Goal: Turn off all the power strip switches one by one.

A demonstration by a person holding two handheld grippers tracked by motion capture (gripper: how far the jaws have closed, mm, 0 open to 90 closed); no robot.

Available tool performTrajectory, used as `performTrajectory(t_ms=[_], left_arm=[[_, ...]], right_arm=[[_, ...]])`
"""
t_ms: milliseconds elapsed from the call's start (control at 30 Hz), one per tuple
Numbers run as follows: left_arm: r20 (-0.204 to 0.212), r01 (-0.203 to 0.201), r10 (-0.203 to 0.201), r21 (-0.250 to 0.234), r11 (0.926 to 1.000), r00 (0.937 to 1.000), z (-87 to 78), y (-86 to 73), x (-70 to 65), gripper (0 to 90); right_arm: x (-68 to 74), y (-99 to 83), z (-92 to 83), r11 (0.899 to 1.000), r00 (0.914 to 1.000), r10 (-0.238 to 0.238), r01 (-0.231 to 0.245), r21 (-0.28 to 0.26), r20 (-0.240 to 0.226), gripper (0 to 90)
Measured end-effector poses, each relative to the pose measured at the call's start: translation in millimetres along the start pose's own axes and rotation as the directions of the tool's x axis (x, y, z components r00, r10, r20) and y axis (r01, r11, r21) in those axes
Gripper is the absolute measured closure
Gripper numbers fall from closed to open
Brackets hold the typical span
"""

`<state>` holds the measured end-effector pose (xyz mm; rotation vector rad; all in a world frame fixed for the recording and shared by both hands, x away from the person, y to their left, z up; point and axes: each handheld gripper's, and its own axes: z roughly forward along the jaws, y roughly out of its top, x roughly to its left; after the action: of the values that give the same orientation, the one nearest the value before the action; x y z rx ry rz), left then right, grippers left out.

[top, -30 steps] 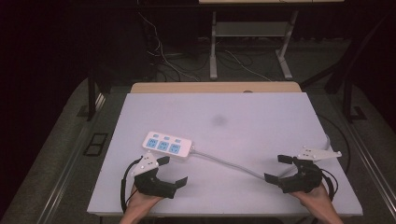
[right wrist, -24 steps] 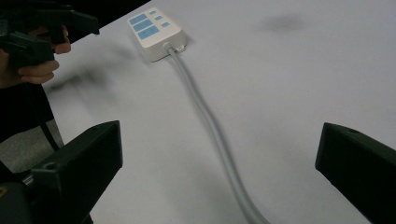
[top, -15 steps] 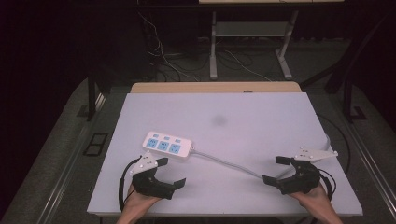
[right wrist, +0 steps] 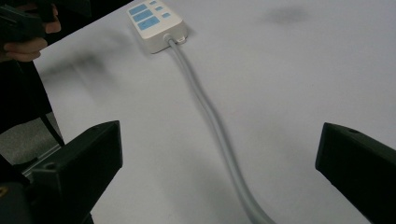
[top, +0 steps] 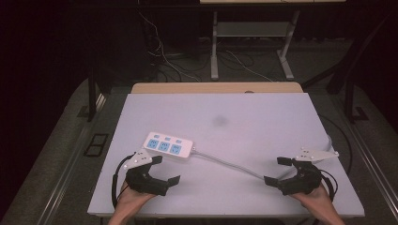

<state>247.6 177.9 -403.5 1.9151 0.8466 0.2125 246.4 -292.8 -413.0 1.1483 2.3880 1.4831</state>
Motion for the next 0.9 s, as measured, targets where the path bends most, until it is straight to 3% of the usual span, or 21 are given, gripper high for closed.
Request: performTrajectory(t_ms=[900], left_arm=[[-0.011,-0.018,0.019,0.095,0.9953,0.9998,-5.2,32.6,19.3,0.0]], right_arm=[[-0.3,-0.3,-0.1,1.000,1.0000,-0.006,0.006,0.005,0.005,0.5]])
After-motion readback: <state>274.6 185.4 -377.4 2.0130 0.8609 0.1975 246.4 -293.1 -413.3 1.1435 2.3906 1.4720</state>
